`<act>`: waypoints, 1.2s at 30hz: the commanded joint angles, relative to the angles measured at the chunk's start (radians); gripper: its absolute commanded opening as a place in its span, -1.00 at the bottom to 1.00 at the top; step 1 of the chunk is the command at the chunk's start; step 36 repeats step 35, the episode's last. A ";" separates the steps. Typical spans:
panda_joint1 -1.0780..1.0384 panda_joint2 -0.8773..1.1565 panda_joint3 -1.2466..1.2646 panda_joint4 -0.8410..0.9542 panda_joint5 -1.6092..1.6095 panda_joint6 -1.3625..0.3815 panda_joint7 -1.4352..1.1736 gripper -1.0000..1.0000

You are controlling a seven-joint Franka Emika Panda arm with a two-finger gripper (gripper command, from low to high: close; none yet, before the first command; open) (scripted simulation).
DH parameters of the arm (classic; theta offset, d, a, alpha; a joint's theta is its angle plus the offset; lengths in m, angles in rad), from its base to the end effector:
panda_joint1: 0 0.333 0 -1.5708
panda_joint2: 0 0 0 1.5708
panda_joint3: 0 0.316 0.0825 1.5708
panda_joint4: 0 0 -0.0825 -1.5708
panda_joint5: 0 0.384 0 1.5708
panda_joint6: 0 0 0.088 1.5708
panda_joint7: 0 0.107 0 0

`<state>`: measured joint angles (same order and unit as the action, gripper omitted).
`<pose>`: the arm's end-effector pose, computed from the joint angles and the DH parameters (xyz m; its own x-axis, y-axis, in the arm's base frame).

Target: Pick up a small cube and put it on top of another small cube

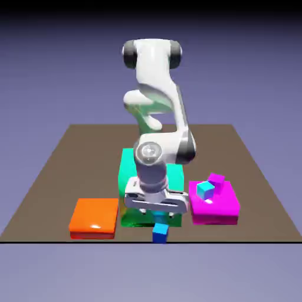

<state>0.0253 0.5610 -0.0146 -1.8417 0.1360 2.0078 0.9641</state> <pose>0.5979 0.0148 0.1961 0.4532 -0.8431 -0.2893 -0.8064 -0.5261 0.2701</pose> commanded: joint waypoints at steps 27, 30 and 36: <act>0.237 -0.408 0.370 -0.259 -0.152 -0.235 -0.089 -1.00; 0.239 -0.373 0.366 -0.356 -0.164 -0.105 -0.080 -1.00; 0.239 -0.373 0.366 -0.357 -0.164 -0.104 -0.080 1.00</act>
